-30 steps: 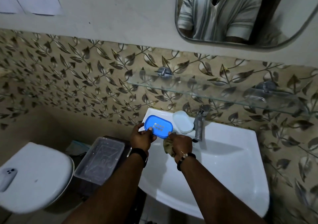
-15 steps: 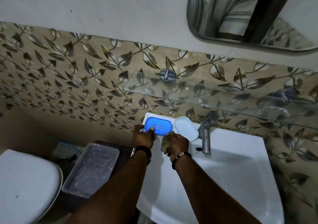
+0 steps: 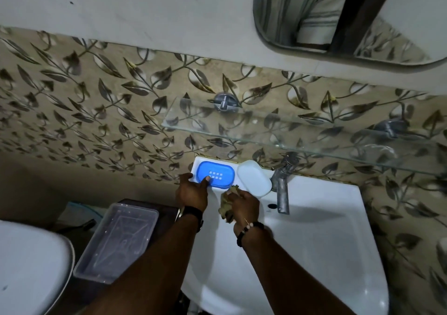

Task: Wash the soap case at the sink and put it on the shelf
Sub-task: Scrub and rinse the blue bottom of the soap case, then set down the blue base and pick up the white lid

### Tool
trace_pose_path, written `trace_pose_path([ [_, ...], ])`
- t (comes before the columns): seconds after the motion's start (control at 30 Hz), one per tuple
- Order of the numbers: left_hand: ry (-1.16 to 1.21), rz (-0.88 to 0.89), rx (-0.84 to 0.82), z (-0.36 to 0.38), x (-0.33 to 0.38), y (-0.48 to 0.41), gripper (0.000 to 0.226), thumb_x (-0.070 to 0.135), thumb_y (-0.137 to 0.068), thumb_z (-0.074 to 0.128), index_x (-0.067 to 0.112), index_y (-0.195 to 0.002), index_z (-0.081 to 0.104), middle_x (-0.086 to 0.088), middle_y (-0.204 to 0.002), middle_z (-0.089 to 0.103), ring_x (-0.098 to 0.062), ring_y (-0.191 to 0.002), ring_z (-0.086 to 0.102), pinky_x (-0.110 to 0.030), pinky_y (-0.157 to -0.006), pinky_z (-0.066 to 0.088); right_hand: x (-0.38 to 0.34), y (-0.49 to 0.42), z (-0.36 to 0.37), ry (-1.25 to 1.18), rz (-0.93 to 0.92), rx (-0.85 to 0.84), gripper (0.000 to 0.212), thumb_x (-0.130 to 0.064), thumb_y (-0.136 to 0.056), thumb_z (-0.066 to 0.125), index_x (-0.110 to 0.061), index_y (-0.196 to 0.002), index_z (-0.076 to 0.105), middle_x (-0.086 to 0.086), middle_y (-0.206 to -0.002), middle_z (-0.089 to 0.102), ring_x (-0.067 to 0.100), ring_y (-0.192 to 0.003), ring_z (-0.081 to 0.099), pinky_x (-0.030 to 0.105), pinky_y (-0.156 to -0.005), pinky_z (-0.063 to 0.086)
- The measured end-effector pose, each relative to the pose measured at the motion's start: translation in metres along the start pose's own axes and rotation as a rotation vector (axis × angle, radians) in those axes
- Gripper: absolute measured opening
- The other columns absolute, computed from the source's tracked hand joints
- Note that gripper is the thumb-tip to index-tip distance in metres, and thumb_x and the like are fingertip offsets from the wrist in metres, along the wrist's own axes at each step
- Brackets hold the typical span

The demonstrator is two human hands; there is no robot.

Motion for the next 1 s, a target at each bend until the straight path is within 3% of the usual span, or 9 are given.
trace_pose_path([
  [0.1,0.058,0.032,-0.005,-0.001,-0.004,0.018,0.038,0.040,-0.085,0.076,0.015,-0.100,0.052,-0.015,-0.079,0.073,-0.036,-0.084,0.070,-0.048,-0.085,0.054,0.026,0.015,-0.032,-0.082,0.049,-0.045,0.012,-0.012,-0.083,0.073,0.000,-0.080,0.073,0.027,-0.073,0.071,0.032,-0.051,0.063,0.029,-0.043,0.046],
  [0.17,0.009,0.043,-0.003,0.000,-0.008,0.032,0.029,0.042,-0.089,0.070,0.017,-0.089,0.055,-0.011,-0.079,0.073,-0.034,-0.083,0.070,-0.044,-0.081,0.055,0.047,0.025,-0.065,-0.202,0.105,-0.035,0.022,-0.010,-0.086,0.071,0.001,-0.067,0.067,0.025,-0.059,0.059,0.028,-0.045,0.054,0.029,-0.044,0.041],
  [0.27,-0.101,0.067,0.023,0.007,-0.009,0.057,0.032,0.046,-0.094,0.059,0.018,-0.079,0.062,-0.004,-0.077,0.074,-0.030,-0.082,0.068,-0.036,-0.076,0.053,0.060,0.029,-0.139,-0.184,0.114,0.261,0.039,-0.016,-0.095,0.060,-0.005,-0.057,0.062,0.014,-0.050,0.054,0.024,-0.041,0.048,0.030,-0.045,0.041],
  [0.43,-0.038,0.075,-0.113,0.039,0.002,0.087,0.033,0.043,-0.096,0.060,0.018,-0.074,0.064,0.001,-0.066,0.072,-0.020,-0.073,0.067,-0.034,-0.080,0.055,0.007,0.018,-0.214,-0.424,-0.135,0.468,0.029,-0.018,-0.099,0.056,-0.013,-0.070,0.059,0.001,-0.050,0.059,0.018,-0.040,0.046,0.027,-0.044,0.043],
  [0.53,-0.019,0.032,-0.189,0.059,0.017,0.095,0.032,0.044,-0.095,0.061,0.019,-0.076,0.067,0.002,-0.064,0.073,-0.020,-0.072,0.070,-0.034,-0.082,0.055,-0.040,-0.004,-0.236,-0.527,-0.281,0.511,0.006,-0.007,-0.092,0.065,-0.005,-0.091,0.070,0.005,-0.073,0.071,0.023,-0.056,0.062,0.032,-0.049,0.050],
  [0.63,-0.032,0.012,-0.253,0.076,0.030,0.098,0.035,0.046,-0.095,0.060,0.018,-0.075,0.070,0.001,-0.064,0.074,-0.020,-0.073,0.071,-0.033,-0.082,0.055,-0.073,-0.042,-0.247,-0.414,-0.296,0.504,0.018,-0.001,-0.088,0.063,-0.003,-0.104,0.073,0.016,-0.108,0.071,0.032,-0.095,0.065,0.039,-0.077,0.057],
  [0.77,-0.068,0.005,-0.276,0.087,0.036,0.097,0.041,0.050,-0.094,0.059,0.015,-0.076,0.072,0.001,-0.063,0.074,-0.021,-0.078,0.070,-0.031,-0.081,0.053,-0.091,-0.077,-0.258,-0.279,-0.272,0.387,0.033,0.006,-0.090,0.057,0.000,-0.122,0.065,0.021,-0.124,0.065,0.040,-0.113,0.062,0.041,-0.090,0.055],
  [0.9,-0.023,-0.081,-0.277,0.092,0.033,0.095,0.038,0.051,-0.090,0.063,0.017,-0.075,0.072,0.004,-0.059,0.072,-0.022,-0.080,0.070,-0.030,-0.078,0.051,-0.103,-0.068,-0.268,0.367,-0.453,0.508,0.036,0.005,-0.092,0.057,0.004,-0.128,0.061,0.028,-0.130,0.062,0.044,-0.122,0.056,0.038,-0.102,0.043],
  [1.0,0.000,-0.118,-0.283,0.097,0.030,0.093,0.038,0.051,-0.089,0.064,0.016,-0.078,0.072,0.000,-0.065,0.075,-0.025,-0.081,0.073,-0.034,-0.085,0.056,-0.102,-0.054,-0.264,0.675,-0.659,0.583,0.038,0.002,-0.091,0.055,0.007,-0.128,0.060,0.033,-0.129,0.058,0.048,-0.123,0.053,0.048,-0.106,0.040],
])
Point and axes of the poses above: each hand's wrist, its own y-axis away from the middle knuckle, its own z-axis out of the palm, x = y × z, the point moved 7 cm from there along -y, towards the middle knuckle
